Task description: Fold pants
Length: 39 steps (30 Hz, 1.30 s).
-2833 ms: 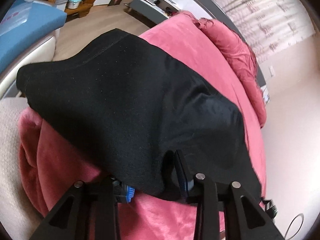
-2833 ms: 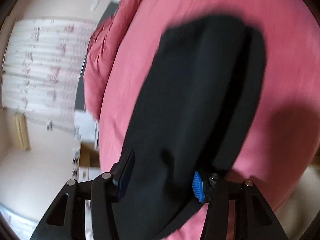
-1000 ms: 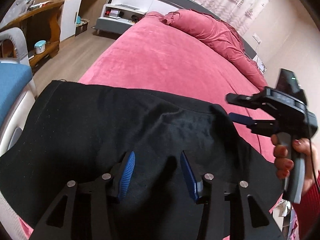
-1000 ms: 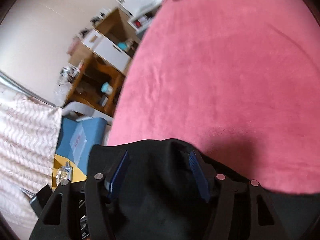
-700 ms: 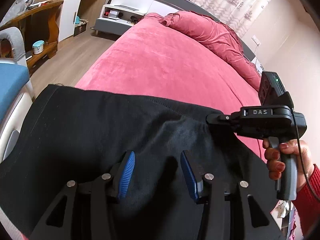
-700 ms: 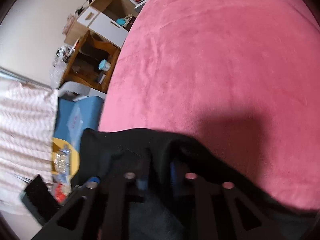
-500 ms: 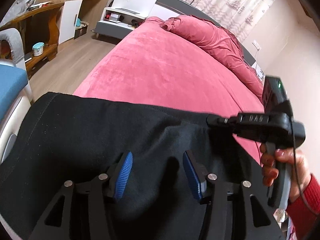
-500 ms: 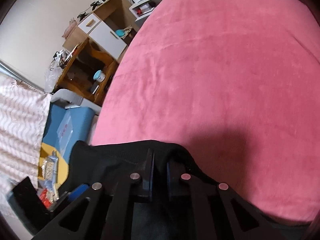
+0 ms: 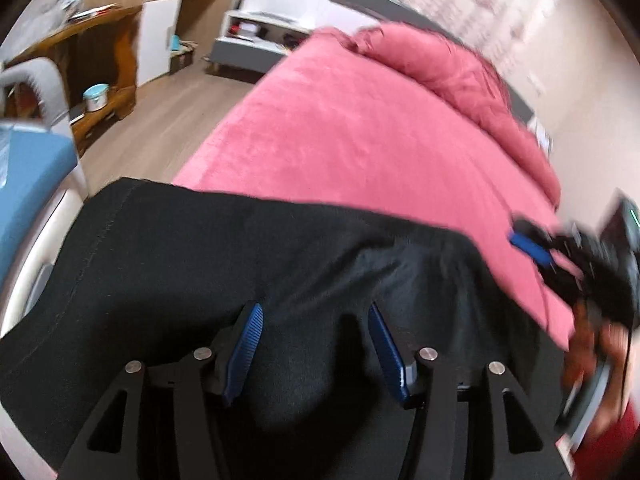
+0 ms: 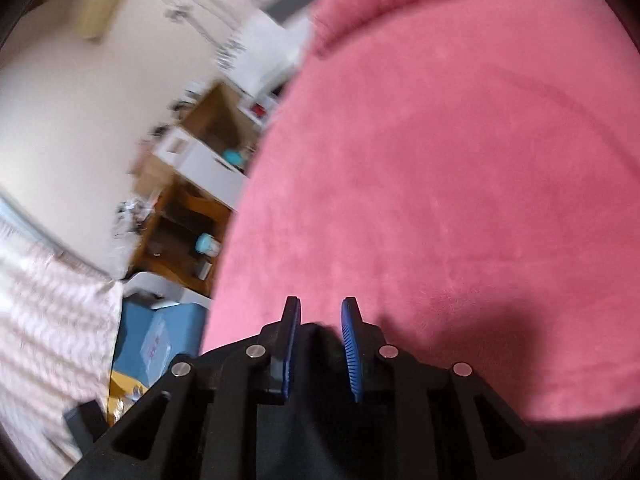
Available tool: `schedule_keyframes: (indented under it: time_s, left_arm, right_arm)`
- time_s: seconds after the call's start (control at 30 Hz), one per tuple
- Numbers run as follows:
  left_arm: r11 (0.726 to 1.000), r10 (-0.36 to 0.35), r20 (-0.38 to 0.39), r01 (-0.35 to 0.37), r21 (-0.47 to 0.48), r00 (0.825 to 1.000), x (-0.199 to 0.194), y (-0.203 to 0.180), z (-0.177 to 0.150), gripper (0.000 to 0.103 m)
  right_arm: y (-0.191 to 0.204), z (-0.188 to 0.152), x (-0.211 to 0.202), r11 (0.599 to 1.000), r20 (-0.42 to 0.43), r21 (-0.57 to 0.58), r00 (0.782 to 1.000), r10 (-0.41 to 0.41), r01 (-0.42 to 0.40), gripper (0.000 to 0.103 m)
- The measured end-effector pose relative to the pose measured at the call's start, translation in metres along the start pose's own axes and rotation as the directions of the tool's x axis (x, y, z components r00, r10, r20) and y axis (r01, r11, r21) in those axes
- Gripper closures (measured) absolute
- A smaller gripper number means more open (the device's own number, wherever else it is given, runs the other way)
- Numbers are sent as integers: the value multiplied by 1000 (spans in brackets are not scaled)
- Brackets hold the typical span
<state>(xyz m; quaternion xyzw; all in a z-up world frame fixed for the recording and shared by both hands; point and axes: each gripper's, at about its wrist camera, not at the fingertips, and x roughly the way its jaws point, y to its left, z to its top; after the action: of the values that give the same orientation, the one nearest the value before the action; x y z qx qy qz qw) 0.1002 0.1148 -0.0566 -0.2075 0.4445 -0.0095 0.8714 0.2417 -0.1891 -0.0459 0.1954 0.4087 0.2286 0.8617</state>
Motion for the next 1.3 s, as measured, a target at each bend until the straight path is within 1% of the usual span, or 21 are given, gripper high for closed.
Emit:
schedule_keyframes:
  time_s: [0.03, 0.13, 0.2, 0.3, 0.33, 0.37, 0.4, 0.43, 0.47, 0.53, 0.6, 0.7, 0.8, 0.87, 1.03, 1.07, 1.1, 1.13, 1.2, 1.27, 1.3]
  left_arm:
    - [1000, 7, 15, -7, -15, 1000, -1, 1, 1, 47]
    - [999, 30, 2, -30, -28, 1000, 7, 2, 4, 47]
    - [998, 56, -17, -57, -22, 998, 13, 5, 3, 47]
    - [994, 107, 17, -107, 7, 994, 17, 16, 0, 47]
    - [993, 117, 30, -117, 19, 993, 17, 18, -1, 47]
    - [991, 130, 43, -131, 36, 991, 18, 20, -3, 47]
    - [990, 131, 50, -133, 43, 990, 18, 21, -5, 47]
    - [989, 133, 59, -136, 54, 989, 18, 20, -8, 47]
    - [986, 145, 68, -150, 66, 987, 18, 18, -9, 47]
    - [979, 179, 70, -185, 85, 981, 19, 13, -10, 47]
    - [976, 206, 46, -209, 66, 977, 14, 7, -8, 47]
    - [992, 121, 29, -122, 25, 992, 4, 2, -4, 47]
    - [998, 49, 24, -50, 38, 998, -2, -18, -2, 47]
    - [997, 26, 20, -28, 67, 999, 2, -32, -1, 47]
    - [989, 10, -36, -5, 150, 999, 30, -69, -5, 46]
    - [986, 28, -51, -19, 164, 998, 39, -72, -7, 44]
    - [978, 83, -54, -71, 197, 995, 49, -75, -11, 44]
    - [970, 107, -43, -95, 223, 993, 51, -77, -13, 44]
    - [953, 123, 4, -120, 277, 992, 48, -82, -21, 44]
    - [939, 154, 17, -152, 307, 988, 43, -86, -27, 44]
    - [936, 162, 21, -161, 314, 987, 40, -87, -30, 44]
  right_arm:
    - [16, -13, -9, 996, 0, -89, 1000, -15, 15, 80]
    - [37, -42, -9, 977, -53, -212, 998, -42, 29, 80]
    - [40, -60, 4, 962, -103, -267, 990, -94, 64, 83]
    - [29, -66, 20, 941, -98, -297, 976, -197, 160, 84]
    - [23, -66, 25, 938, -84, -291, 971, -223, 190, 88]
    - [8, -63, 27, 939, -69, -258, 965, -253, 227, 99]
    - [-3, -60, 30, 947, -63, -214, 965, -256, 237, 103]
    - [-16, -58, 32, 967, -56, -149, 974, -219, 208, 103]
    - [-20, -58, 33, 972, -45, -130, 978, -205, 198, 103]
    - [-17, -60, 33, 960, -17, -173, 974, -228, 221, 103]
    - [-12, -62, 28, 954, -9, -187, 970, -242, 236, 103]
    - [-11, -65, 2, 971, 17, -105, 977, -214, 215, 101]
    - [-14, -79, -28, 984, 57, -28, 984, -172, 173, 98]
    - [-15, -86, -39, 980, 64, -13, 978, -197, 198, 98]
    - [-44, -95, -48, 970, 10, 21, 971, -241, 240, 98]
    - [-51, -95, -47, 973, 0, 45, 974, -227, 227, 98]
    - [-55, -94, -48, 975, -3, 76, 978, -207, 207, 98]
    - [-59, -93, -57, 977, 9, 113, 983, -185, 183, 98]
    - [-58, -92, -76, 975, 41, 100, 979, -201, 196, 91]
    - [-64, -95, -103, 970, 77, 79, 969, -236, 230, 62]
    - [-72, -99, -123, 964, 108, 89, 960, -258, 249, 58]
